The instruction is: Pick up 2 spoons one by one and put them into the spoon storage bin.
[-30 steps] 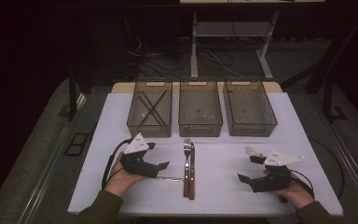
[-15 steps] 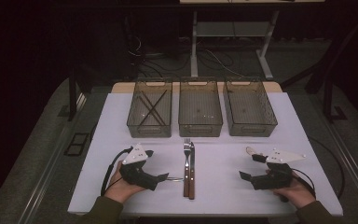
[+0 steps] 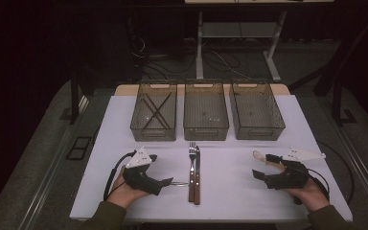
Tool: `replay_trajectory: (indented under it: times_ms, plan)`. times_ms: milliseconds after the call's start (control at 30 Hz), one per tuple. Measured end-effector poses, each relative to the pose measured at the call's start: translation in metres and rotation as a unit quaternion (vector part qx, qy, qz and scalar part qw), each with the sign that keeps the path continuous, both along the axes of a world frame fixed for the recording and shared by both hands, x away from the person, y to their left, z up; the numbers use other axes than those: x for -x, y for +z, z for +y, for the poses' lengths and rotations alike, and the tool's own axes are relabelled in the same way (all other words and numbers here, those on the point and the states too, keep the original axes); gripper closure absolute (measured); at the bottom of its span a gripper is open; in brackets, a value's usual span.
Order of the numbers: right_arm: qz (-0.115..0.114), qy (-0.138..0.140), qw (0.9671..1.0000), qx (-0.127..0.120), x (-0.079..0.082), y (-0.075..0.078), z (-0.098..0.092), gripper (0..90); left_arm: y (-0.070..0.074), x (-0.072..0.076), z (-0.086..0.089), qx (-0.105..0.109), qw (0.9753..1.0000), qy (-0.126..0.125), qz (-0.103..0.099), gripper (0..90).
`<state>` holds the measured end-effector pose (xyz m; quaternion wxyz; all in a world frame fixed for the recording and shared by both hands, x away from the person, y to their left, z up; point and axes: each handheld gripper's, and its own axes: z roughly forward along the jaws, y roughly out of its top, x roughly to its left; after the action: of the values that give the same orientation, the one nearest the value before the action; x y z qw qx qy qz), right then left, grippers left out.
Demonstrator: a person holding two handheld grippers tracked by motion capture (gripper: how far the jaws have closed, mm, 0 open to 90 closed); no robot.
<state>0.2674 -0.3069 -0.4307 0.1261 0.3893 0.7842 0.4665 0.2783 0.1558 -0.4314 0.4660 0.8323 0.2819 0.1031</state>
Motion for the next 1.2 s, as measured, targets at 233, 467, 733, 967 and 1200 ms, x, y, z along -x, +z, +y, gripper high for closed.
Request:
replay_trajectory:
  times_ms: [233,467,733,967,1200]
  plan:
    - [-0.009,-0.006,0.9999,0.011,-0.005,0.007,-0.009,13.9,0.000,0.000,0.000,0.002,1.0000,0.000,0.000,0.0]
    - [0.003,-0.010,0.9992,0.038,-0.014,0.009,-0.019,14.1,0.001,0.001,0.000,0.007,1.0000,0.004,-0.002,0.0]
    - [0.025,-0.021,0.9980,0.054,-0.026,0.006,-0.032,17.2,0.001,0.001,0.000,0.008,1.0000,0.002,0.001,0.0]
    - [0.045,-0.013,0.9967,0.066,-0.039,0.001,-0.048,23.3,0.001,0.001,0.000,0.011,0.9999,-0.001,0.004,0.0]
    - [0.058,0.005,0.9950,0.081,-0.043,-0.002,-0.061,29.0,0.000,0.000,-0.001,0.010,0.9999,-0.003,0.006,0.0]
